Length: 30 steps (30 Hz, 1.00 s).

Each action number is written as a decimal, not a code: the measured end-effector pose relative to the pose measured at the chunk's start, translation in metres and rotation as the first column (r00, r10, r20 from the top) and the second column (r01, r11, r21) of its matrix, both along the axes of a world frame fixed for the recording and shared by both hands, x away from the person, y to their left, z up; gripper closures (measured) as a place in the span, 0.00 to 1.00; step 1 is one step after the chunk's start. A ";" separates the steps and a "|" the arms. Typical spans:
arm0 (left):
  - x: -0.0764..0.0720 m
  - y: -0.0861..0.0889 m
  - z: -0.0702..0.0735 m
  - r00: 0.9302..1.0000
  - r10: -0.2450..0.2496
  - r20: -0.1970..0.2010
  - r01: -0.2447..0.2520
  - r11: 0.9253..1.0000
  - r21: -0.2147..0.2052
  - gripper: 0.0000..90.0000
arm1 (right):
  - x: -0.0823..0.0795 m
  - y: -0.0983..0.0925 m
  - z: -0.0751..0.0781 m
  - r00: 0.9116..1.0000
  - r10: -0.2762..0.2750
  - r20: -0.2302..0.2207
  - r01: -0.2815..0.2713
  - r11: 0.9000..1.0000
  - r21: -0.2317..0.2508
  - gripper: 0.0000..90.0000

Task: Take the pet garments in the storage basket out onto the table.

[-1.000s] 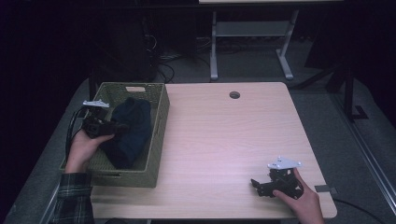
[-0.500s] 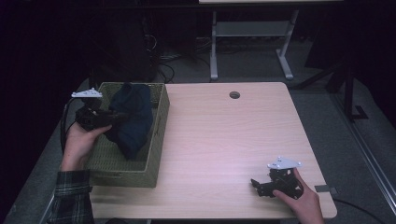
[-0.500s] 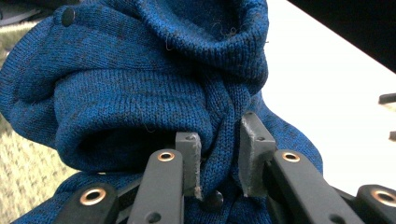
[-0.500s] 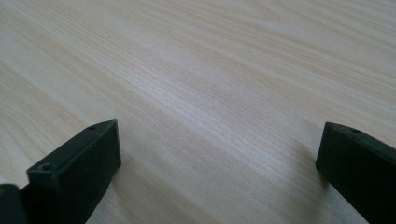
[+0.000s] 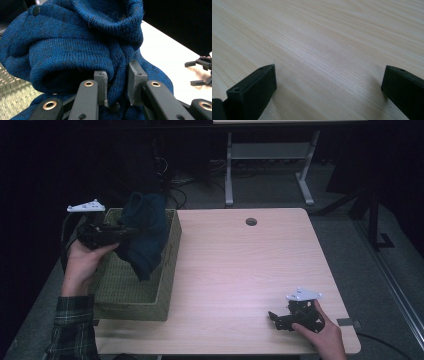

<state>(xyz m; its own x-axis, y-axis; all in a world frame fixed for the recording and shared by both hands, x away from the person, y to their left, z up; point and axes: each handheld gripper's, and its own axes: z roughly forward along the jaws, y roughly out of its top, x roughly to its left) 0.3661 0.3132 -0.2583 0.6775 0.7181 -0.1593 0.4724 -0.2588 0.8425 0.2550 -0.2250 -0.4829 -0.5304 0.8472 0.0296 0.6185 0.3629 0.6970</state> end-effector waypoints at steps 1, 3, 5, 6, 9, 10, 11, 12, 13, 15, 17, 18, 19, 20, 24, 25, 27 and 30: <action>0.001 -0.001 0.003 1.000 -0.003 0.000 0.003 1.000 -0.005 0.81 | 0.000 0.000 0.000 1.000 -0.001 -0.001 0.001 1.000 0.000 0.00; 0.003 -0.003 0.007 1.000 -0.015 0.005 0.015 1.000 -0.006 0.81 | 0.000 0.000 0.000 1.000 -0.002 -0.003 0.002 1.000 0.001 0.00; 0.006 -0.005 0.014 1.000 -0.027 0.008 0.028 0.999 -0.024 0.81 | 0.000 0.000 0.000 1.000 -0.002 -0.003 0.002 1.000 0.002 0.00; 0.007 -0.006 0.016 0.999 -0.032 0.007 0.032 0.999 -0.031 0.81 | 0.000 0.000 0.000 1.000 -0.002 -0.002 0.002 1.000 0.001 0.00; 0.012 -0.014 0.024 0.998 -0.065 0.007 0.065 0.997 -0.040 0.81 | 0.001 0.000 0.000 1.000 -0.002 -0.002 0.002 1.000 0.002 0.00; 0.013 -0.017 0.026 0.997 -0.071 0.006 0.072 0.996 -0.044 0.81 | 0.001 0.000 0.000 1.000 -0.003 -0.003 0.003 1.000 0.002 0.00; 0.014 -0.020 0.027 0.997 -0.081 0.007 0.081 0.996 -0.046 0.81 | 0.001 0.000 0.000 1.000 -0.002 -0.002 0.002 1.000 0.002 0.00; 0.014 -0.026 0.028 0.995 -0.094 0.015 0.094 0.995 -0.044 0.81 | 0.001 0.001 0.000 1.000 -0.002 -0.002 0.002 1.000 0.004 0.00; 0.014 -0.031 0.028 0.994 -0.106 0.019 0.107 0.994 -0.039 0.81 | 0.001 0.001 0.000 1.000 -0.001 -0.003 0.001 1.000 0.003 0.00; 0.014 -0.040 0.027 0.993 -0.119 0.022 0.120 0.992 -0.043 0.81 | 0.001 0.001 0.000 1.000 -0.001 -0.003 0.001 1.000 0.003 0.00; 0.015 -0.052 0.025 0.991 -0.135 0.019 0.136 0.990 -0.040 0.81 | 0.001 0.001 0.000 1.000 -0.001 -0.003 0.001 1.000 0.003 0.00; 0.015 -0.056 0.025 0.990 -0.141 0.023 0.142 0.989 -0.041 0.81 | 0.001 0.001 0.000 1.000 -0.001 -0.003 0.001 1.000 0.003 0.00; 0.014 -0.060 0.026 0.988 -0.151 0.028 0.152 0.987 -0.047 0.81 | 0.001 0.001 0.000 1.000 -0.001 -0.002 0.001 1.000 0.003 0.00; 0.015 -0.066 0.028 0.985 -0.169 0.034 0.171 0.983 -0.066 0.81 | 0.001 0.000 0.000 1.000 0.000 -0.001 0.000 1.000 0.002 0.00; 0.016 -0.078 0.030 0.980 -0.194 0.050 0.197 0.977 -0.076 0.81 | 0.001 0.001 0.000 1.000 -0.004 -0.004 0.004 1.000 0.003 0.00; 0.017 -0.082 0.029 0.978 -0.200 0.051 0.204 0.976 -0.074 0.81 | 0.001 0.001 0.000 1.000 -0.004 -0.003 0.004 1.000 0.002 0.00; 0.018 -0.091 0.027 0.976 -0.211 0.055 0.214 0.974 -0.068 0.81 | 0.001 0.001 0.000 1.000 -0.003 -0.004 0.003 1.000 0.002 0.00; 0.020 -0.105 0.021 0.972 -0.228 0.050 0.231 0.971 -0.060 0.81 | 0.001 0.001 0.000 1.000 -0.003 -0.005 0.003 1.000 0.004 0.00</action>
